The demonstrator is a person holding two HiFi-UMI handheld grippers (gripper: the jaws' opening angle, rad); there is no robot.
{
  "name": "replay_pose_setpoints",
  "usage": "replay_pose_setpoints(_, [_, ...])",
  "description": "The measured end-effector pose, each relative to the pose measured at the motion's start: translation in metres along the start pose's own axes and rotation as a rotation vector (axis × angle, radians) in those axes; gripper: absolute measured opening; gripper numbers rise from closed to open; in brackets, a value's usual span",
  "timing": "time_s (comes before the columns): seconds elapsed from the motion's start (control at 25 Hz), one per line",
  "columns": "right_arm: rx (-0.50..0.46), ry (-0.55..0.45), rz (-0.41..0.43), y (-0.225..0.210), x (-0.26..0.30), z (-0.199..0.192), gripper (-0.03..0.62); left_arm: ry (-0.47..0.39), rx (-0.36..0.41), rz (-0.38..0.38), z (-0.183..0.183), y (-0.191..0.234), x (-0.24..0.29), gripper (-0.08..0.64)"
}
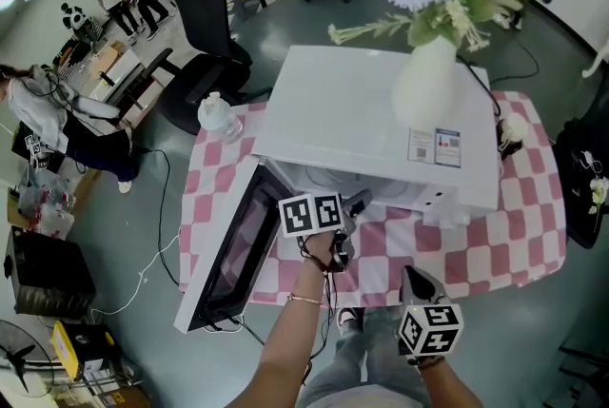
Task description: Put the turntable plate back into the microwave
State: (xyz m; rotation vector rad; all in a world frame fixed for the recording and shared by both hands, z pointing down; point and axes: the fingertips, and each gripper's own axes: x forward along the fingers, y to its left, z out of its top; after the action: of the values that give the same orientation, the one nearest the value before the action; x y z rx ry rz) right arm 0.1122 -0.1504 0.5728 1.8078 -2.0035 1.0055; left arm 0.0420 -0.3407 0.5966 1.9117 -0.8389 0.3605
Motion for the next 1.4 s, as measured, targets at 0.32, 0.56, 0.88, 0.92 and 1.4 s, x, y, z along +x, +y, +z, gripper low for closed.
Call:
replay_pose_setpoints(0.32, [-0.016, -0.003, 0.006, 0.003, -0.003, 0.002, 0.009, -0.032, 0.001, -0.011, 0.003, -0.005, -0.007, 0.347])
replay_pose_setpoints(0.56, [-0.029, -0.016, 0.008, 0.005, -0.007, 0.01, 0.009, -0.047, 0.02, -0.004, 0.0, -0.014, -0.018, 0.336])
replay_pose_setpoints(0.88, [-0.045, -0.044, 0.008, 0.01, -0.012, 0.027, 0.009, -0.073, 0.079, 0.016, -0.01, -0.027, -0.051, 0.333])
replay_pose_setpoints(0.92, [-0.048, -0.048, 0.01, 0.012, -0.013, 0.03, 0.009, -0.079, 0.085, 0.017, -0.011, -0.03, -0.057, 0.33])
replay_pose_setpoints(1.4, [-0.126, -0.14, 0.037, 0.038, -0.021, 0.083, 0.009, -0.254, 0.265, 0.087, 0.002, -0.063, -0.137, 0.262])
